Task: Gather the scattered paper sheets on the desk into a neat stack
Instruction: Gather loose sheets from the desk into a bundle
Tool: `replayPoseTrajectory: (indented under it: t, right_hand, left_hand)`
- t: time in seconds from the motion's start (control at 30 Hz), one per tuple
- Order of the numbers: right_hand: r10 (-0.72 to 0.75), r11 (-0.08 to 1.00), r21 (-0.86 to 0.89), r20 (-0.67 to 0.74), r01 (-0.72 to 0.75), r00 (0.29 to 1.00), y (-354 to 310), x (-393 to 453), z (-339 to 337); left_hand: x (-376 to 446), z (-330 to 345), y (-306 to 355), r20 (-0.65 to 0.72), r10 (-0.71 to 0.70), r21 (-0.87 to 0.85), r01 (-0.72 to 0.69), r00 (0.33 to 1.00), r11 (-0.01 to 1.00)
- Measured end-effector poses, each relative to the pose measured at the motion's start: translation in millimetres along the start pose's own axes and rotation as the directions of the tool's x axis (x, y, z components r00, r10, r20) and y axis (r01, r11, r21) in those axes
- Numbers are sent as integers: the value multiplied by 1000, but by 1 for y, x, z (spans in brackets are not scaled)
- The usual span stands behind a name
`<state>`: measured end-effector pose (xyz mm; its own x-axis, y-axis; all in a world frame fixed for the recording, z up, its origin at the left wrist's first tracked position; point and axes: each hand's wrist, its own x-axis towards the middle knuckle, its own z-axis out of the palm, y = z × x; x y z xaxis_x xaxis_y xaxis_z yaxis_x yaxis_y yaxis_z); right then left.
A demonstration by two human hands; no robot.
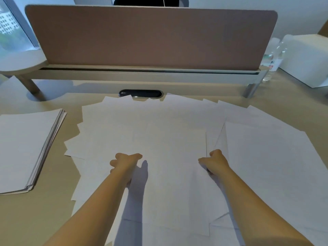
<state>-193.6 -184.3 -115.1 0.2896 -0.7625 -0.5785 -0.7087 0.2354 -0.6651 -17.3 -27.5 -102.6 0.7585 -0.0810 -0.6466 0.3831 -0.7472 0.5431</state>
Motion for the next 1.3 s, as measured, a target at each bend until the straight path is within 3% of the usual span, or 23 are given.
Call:
replayPoseTrajectory:
  t: [0.1,0.23,0.3,0.43,0.5,0.6,0.7,0.83,1.07,1.3]
  right_hand:
    - [14,999,-33,131,-10,991,0,9,4]
    - [-83,990,-107,129,97,988,-2,18,-6]
    - [-160,982,-86,108,169,981,-1,26,-14]
    - [-189,982,24,25,189,982,-1,36,-24]
    - [-154,987,40,31,153,988,-1,41,-24]
    - [-134,991,-7,-7,134,991,-3,49,-22]
    - [-136,978,-177,-150,109,979,-14,53,-23]
    - [-132,953,-293,-181,75,975,-32,60,-16]
    - [-214,874,-468,-136,127,967,-44,76,-3]
    - [-329,828,-443,109,342,938,-62,78,17]
  left_hand:
    - [-14,9,-3,31,-19,-95,22,999,995]
    - [-25,12,-4,144,20,-166,4,989,986]
    - [-32,13,-1,199,61,-104,-41,978,994]
    - [-33,16,13,114,268,-154,-249,957,956]
    - [-24,16,20,69,282,-186,-265,957,946]
    - [-5,19,24,56,255,-77,-251,965,965]
    - [11,19,23,-92,259,203,-236,962,950]
    - [28,9,21,-231,259,446,-134,938,885]
    - [44,3,30,-203,323,490,-189,924,851]
    - [49,8,41,-66,400,468,-326,914,822]
